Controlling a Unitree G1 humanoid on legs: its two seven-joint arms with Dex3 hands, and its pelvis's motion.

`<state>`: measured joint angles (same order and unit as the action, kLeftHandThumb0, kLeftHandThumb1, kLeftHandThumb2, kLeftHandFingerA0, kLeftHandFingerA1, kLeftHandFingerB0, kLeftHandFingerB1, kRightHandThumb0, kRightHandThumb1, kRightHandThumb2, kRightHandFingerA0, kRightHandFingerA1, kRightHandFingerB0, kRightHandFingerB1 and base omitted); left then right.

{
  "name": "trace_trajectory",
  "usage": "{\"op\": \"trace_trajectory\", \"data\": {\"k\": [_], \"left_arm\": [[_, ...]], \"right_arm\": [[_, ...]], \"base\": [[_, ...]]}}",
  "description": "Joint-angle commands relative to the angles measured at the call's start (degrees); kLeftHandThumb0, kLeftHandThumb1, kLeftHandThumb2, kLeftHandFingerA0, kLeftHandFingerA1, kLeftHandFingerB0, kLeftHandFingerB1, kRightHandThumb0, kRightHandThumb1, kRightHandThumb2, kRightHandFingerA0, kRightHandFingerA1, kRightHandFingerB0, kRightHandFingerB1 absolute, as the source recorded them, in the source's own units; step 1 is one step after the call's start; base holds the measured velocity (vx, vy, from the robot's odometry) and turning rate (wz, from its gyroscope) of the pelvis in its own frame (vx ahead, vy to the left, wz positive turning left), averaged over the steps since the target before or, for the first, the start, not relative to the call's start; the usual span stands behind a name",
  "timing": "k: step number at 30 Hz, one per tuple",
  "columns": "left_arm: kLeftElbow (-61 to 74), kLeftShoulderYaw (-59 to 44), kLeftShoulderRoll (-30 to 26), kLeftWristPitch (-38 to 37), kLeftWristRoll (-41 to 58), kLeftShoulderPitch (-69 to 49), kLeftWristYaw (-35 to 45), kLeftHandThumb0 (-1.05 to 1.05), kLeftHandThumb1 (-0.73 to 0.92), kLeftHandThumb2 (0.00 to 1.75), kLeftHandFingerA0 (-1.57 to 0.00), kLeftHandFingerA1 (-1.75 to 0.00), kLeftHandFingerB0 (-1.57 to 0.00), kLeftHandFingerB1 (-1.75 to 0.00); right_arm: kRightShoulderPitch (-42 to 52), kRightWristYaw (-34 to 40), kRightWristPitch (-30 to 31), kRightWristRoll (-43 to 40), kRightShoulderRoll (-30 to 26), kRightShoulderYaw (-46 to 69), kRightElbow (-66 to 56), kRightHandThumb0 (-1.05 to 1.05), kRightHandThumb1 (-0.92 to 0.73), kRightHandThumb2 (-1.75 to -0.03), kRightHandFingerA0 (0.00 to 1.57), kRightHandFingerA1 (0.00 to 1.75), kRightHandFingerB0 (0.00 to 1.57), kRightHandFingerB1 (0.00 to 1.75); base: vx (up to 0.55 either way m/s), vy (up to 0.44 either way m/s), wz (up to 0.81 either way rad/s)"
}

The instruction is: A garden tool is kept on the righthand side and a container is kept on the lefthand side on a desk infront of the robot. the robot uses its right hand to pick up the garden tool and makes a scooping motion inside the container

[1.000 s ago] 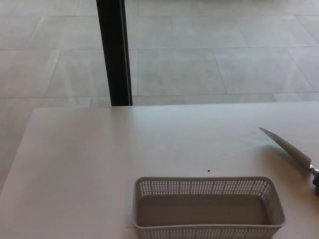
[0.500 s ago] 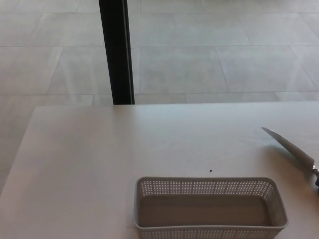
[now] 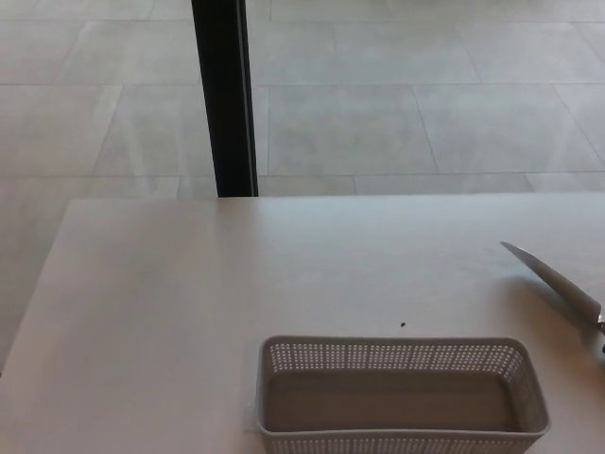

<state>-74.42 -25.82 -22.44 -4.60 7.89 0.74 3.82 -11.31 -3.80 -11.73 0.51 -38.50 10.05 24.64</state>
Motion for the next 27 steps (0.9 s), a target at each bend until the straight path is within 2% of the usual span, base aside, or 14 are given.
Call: {"op": "trace_trajectory", "data": {"k": [1, 7, 8, 9, 10, 11, 12, 13, 16, 18, 19, 22, 23, 27], "left_arm": [[-0.31, 0.24, -0.78, -0.97, 0.31, -0.80, 0.16, -0.19, -0.26, 0.79, -1.14, -1.12, -1.14, -1.11], [0.22, 0.84, -0.75, -1.13, 0.25, -1.13, 0.67, -0.18, -0.25, 0.80, -1.07, -1.09, -0.93, -1.01], [-0.01, 0.81, -0.78, -1.11, 0.27, -1.09, 0.66, -0.71, -0.33, 1.35, -1.00, -1.33, -0.87, -1.26], [-0.15, 0.72, -0.98, -1.12, 0.30, -1.00, 0.47, -0.70, -0.33, 1.37, -1.01, -1.32, -0.88, -1.27], [-0.15, 0.73, -0.98, -1.12, 0.31, -1.00, 0.47, -0.70, -0.33, 1.37, -1.01, -1.32, -0.88, -1.27], [-0.03, 0.48, -1.02, -0.87, 0.61, -1.06, 0.36, -0.17, -0.23, 0.82, -1.09, -1.10, -0.93, -1.02], [0.03, 0.79, -1.09, -1.14, 0.32, -1.25, 0.65, -0.18, -0.22, 0.82, -1.08, -1.09, -0.94, -1.02], [0.06, 1.11, -1.05, -1.15, 0.02, -1.22, 0.40, -0.68, -0.32, 1.37, -0.95, -1.30, -0.87, -1.25], [0.19, 1.30, -0.97, -0.99, 0.18, -1.28, 0.33, -0.68, -0.34, 1.38, -1.00, -1.32, -0.91, -1.27], [0.23, 1.67, -0.97, -0.96, -0.05, -1.32, 0.18, -0.62, -0.39, 1.38, -1.04, -1.30, -0.86, -1.27], [0.05, 1.79, -0.97, -0.85, -0.09, -1.35, 0.14, -0.16, -0.25, 0.81, -1.09, -1.10, -0.93, -1.01], [-0.15, 2.20, -1.00, -0.81, -0.23, -1.55, 0.01, -0.17, -0.21, 0.83, -1.06, -1.08, -0.93, -1.01], [-0.28, 2.26, -1.15, -0.79, -0.18, -1.67, 0.37, -0.67, -0.29, 1.35, -0.87, -1.24, -0.82, -1.18], [-0.27, 2.82, -1.41, -1.00, -0.43, -2.16, 0.58, -0.66, -0.29, 1.34, -1.02, -1.19, -0.84, -1.17]], "right_arm": [[3.90, -6.24, 11.03, 7.11, -1.90, -7.30, -6.38, -1.05, -0.61, -1.18, 0.00, 0.38, 0.00, 0.17], [2.72, -6.41, 13.46, 8.99, -2.46, -10.23, -1.63, -1.05, -0.63, -1.21, 0.00, 0.40, 0.00, 0.19], [2.29, -6.72, 14.34, 9.31, -2.66, -10.69, -0.73, -1.05, -0.88, -0.71, 0.00, 0.23, 0.00, 0.30], [1.26, -6.66, 14.17, 9.98, -2.68, -11.49, 1.78, -1.05, -0.64, -1.22, 0.00, 0.41, 0.00, 0.22], [1.15, -6.66, 14.24, 9.97, -2.72, -11.60, 1.89, -1.05, -0.64, -1.22, 0.00, 0.41, 0.00, 0.22], [0.67, -6.55, 13.53, 10.29, -2.57, -12.04, 3.45, -1.05, -0.89, -0.72, 0.00, 0.32, 0.00, 0.32], [0.43, -6.79, 14.16, 10.61, -2.55, -12.53, 3.58, -1.05, -0.89, -0.73, 0.00, 0.30, 0.00, 0.33], [0.11, -6.87, 14.05, 10.91, -2.51, -13.00, 4.17, -1.05, -0.88, -0.73, 0.00, 0.33, 0.00, 0.35], [0.30, -7.05, 14.19, 11.51, -2.13, -13.54, 3.25, -1.05, -0.88, -0.72, 0.00, 0.40, 0.00, 0.45], [-0.11, -7.47, 14.36, 12.01, -1.80, -14.26, 3.37, -1.05, -0.87, -0.72, 0.00, 0.43, 0.00, 0.45], [-0.67, -7.42, 14.49, 12.72, -1.45, -15.10, 4.28, -1.05, -0.87, -0.71, 0.00, 0.40, 0.00, 0.37], [-2.40, -7.28, 14.26, 13.47, -0.77, -16.37, 8.77, -1.05, -0.85, -0.72, 0.00, 0.42, 0.00, 0.43], [-2.83, -7.13, 14.51, 14.28, -0.74, -17.22, 9.98, -1.05, -0.84, -0.69, 0.00, 0.42, 0.00, 0.42], [-4.11, -6.48, 15.07, 15.56, 0.80, -19.23, 14.21, -1.05, -0.74, -0.71, 0.00, 0.39, 0.00, 0.47]], "base": [[0.00, 0.000, 0.00], [0.00, 0.000, 0.00], [0.00, 0.000, 0.00], [0.00, 0.000, 0.00], [0.00, 0.000, 0.00], [0.00, 0.000, 0.00], [0.00, 0.000, 0.00], [0.00, 0.000, 0.00], [0.00, 0.000, 0.00], [0.00, 0.000, 0.00], [0.00, 0.000, 0.00], [0.00, 0.000, 0.00], [0.00, 0.000, 0.00], [0.00, 0.000, 0.00]]}}
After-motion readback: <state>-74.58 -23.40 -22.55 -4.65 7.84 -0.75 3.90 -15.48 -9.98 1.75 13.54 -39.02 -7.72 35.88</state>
